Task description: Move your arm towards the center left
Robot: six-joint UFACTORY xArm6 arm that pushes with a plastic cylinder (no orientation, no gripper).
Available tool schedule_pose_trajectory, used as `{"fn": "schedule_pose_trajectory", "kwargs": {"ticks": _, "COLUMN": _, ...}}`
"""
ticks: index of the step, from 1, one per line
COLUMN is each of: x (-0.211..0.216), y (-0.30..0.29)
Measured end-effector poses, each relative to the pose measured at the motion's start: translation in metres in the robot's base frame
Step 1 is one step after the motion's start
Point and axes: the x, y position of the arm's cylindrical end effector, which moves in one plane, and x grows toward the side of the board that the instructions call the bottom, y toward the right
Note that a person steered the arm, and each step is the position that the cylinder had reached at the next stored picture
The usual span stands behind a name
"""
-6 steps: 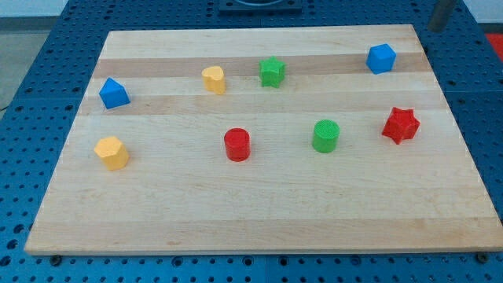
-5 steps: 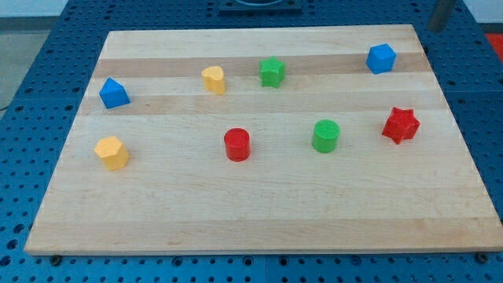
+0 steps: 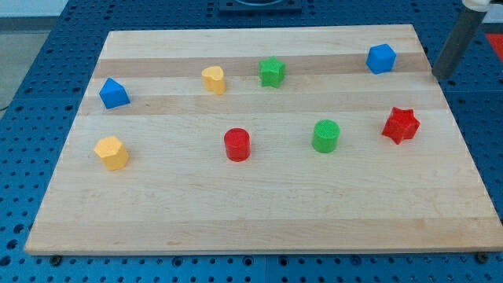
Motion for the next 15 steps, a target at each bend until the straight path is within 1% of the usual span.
{"fn": "schedule_pose_trajectory", "kwargs": {"ticks": 1, "x": 0.0, "y": -0.018}}
{"fn": "schedule_pose_trajectory", "kwargs": {"ticks": 2, "x": 0.001, "y": -0.086}}
{"fn": "schedule_pose_trajectory", "kwargs": {"ticks": 3, "x": 0.019, "y": -0.153}}
{"fn": "schedule_pose_trajectory", "kwargs": {"ticks": 4, "x": 0.069, "y": -0.201}}
{"fn": "schedule_pose_trajectory", "kwargs": {"ticks": 5, "x": 0.08, "y": -0.251}}
{"fn": "schedule_pose_trajectory", "kwargs": {"ticks": 7, "x": 0.08, "y": -0.349}}
{"fn": "schedule_pose_trajectory", "kwargs": {"ticks": 8, "x": 0.08, "y": -0.414}}
{"fn": "schedule_pose_trajectory", "kwargs": {"ticks": 9, "x": 0.092, "y": -0.468}}
{"fn": "schedule_pose_trajectory", "kwargs": {"ticks": 10, "x": 0.128, "y": -0.482}}
{"fn": "schedule_pose_trajectory", "kwargs": {"ticks": 11, "x": 0.141, "y": -0.482}}
{"fn": "schedule_pose_trajectory", "kwargs": {"ticks": 12, "x": 0.128, "y": -0.482}}
{"fn": "schedule_pose_trajectory", "kwargs": {"ticks": 13, "x": 0.106, "y": -0.508}}
{"fn": "schedule_pose_trajectory", "kwargs": {"ticks": 14, "x": 0.105, "y": -0.591}}
{"fn": "schedule_pose_trajectory", "kwargs": {"ticks": 15, "x": 0.123, "y": -0.607}}
